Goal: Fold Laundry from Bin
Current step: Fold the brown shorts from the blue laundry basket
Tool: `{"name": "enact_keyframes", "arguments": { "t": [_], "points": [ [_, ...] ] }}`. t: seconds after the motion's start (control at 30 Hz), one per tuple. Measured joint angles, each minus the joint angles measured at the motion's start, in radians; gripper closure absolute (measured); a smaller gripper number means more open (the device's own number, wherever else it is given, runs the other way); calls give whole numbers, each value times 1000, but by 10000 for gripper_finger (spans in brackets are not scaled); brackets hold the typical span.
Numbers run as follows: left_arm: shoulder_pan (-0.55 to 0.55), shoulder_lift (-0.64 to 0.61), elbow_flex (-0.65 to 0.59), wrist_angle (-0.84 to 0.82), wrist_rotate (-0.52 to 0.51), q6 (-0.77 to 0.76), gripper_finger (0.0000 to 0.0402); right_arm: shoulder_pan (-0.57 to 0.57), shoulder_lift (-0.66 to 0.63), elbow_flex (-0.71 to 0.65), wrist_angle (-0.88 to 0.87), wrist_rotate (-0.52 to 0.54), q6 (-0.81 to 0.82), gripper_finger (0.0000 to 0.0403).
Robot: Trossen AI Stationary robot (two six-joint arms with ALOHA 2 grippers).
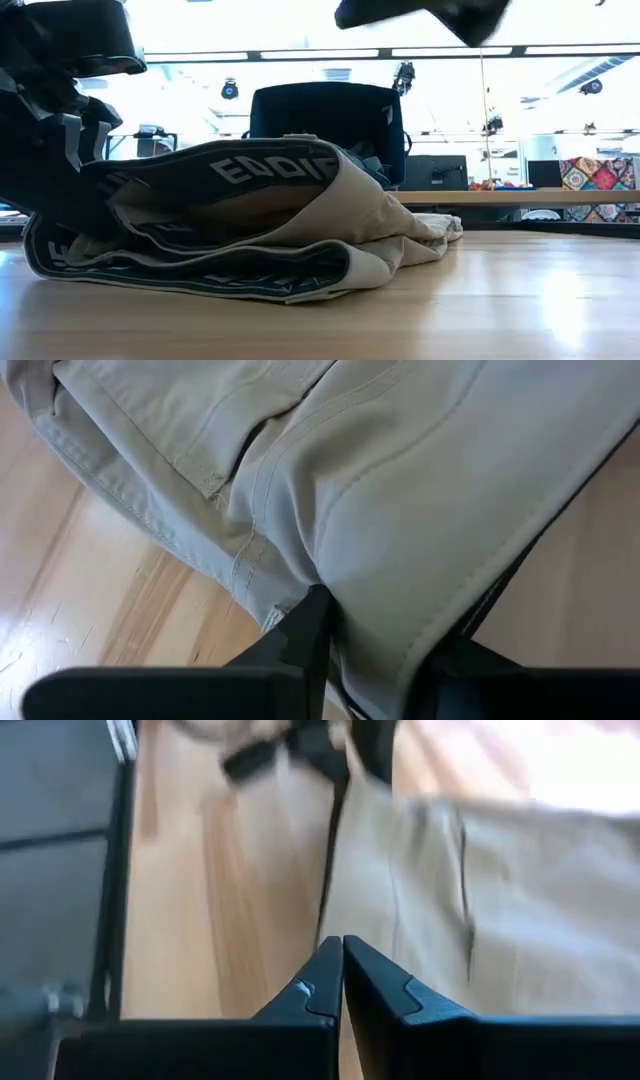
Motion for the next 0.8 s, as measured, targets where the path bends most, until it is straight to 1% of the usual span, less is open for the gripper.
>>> {"name": "enact_keyframes", "arguments": {
  "t": [0.1, 0.2, 0.27, 0.3, 0.43, 0.53, 0.67, 0.8],
  "points": [
    [0, 3, 0, 3, 0, -1, 338, -44, 58, -2, 119, -3, -53, 394],
    [-1, 3, 0, -2, 0, 0, 338, -75, 166, -6, 230, -78, -80, 394],
    [-2, 1, 0, -11, 4, 16, 338, -79, 235, -6, 254, -111, -62, 394],
    [-4, -1, 0, -15, 13, 26, 338, -80, 264, -6, 263, -110, -39, 394],
    [-8, -27, 0, -89, 76, 55, 338, -84, 349, 5, 311, -132, 38, 394],
    [-10, -76, 4, -178, 144, 71, 338, -85, 392, 3, 320, -175, 74, 394],
    [-19, -176, 6, -252, 223, 124, 338, -84, 406, 3, 316, -184, 102, 394],
    [-27, -294, 6, -256, 236, 161, 338, -81, 397, 1, 303, -199, 102, 394]
  ]
}}
